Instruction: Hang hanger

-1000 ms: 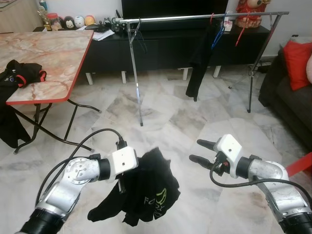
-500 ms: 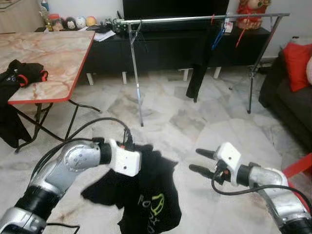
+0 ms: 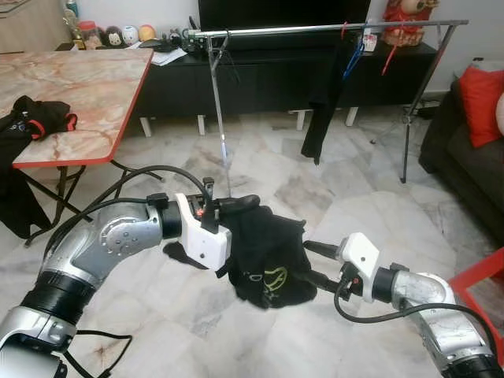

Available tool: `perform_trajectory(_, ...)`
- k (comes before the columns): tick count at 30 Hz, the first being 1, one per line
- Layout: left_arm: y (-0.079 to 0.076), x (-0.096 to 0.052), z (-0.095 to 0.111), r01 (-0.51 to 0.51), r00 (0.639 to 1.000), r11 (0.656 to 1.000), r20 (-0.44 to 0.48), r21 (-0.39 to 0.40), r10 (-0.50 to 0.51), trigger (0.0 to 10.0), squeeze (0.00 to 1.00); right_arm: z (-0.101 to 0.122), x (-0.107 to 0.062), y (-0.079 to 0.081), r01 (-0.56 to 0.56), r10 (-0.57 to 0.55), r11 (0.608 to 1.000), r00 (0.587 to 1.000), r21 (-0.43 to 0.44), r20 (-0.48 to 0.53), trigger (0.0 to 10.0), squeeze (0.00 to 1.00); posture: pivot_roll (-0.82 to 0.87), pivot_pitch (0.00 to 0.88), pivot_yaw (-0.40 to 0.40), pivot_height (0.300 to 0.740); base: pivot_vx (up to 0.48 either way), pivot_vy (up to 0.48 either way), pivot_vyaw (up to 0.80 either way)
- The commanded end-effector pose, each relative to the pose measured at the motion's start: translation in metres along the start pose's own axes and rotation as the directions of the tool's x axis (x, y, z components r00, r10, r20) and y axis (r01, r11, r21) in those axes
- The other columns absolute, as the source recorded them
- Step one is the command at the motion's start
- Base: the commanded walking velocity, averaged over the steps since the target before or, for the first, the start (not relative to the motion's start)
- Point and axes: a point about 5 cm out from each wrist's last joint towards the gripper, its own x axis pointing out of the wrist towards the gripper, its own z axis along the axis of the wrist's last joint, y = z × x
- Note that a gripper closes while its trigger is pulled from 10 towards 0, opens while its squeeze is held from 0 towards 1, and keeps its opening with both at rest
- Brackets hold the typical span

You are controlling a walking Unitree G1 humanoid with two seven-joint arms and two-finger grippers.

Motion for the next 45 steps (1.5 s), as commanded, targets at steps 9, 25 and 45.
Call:
perform_trajectory(9,0.022,0.003,-0.001,-0.183,0.982,0.982,0.031,-0.054,0.185,10.0,0.0,-0.007,0.001,0.007,-0.041,0.041,0.999,0.998,0.004,-0.049,10.0,0.0,-0.01,0.0,-0.017,0.74,0.0,0.0,0.0)
perform_trajectory(25,0.051,0.008,0.009,-0.275,0.951,0.944,0.093,-0.18,0.295,10.0,0.0,-0.039,0.003,0.022,-0.093,0.11,0.99,0.978,0.103,-0.175,10.0,0.0,0.0,0.0,-0.021,0.74,0.0,0.0,0.0)
perform_trajectory(45,0.071,0.018,0.011,-0.387,0.897,0.86,0.079,-0.334,0.434,10.0,0.0,-0.031,0.011,0.058,-0.316,0.312,0.898,0.948,0.306,0.065,10.0,0.0,0.0,0.0,-0.017,0.74,0.0,0.0,0.0)
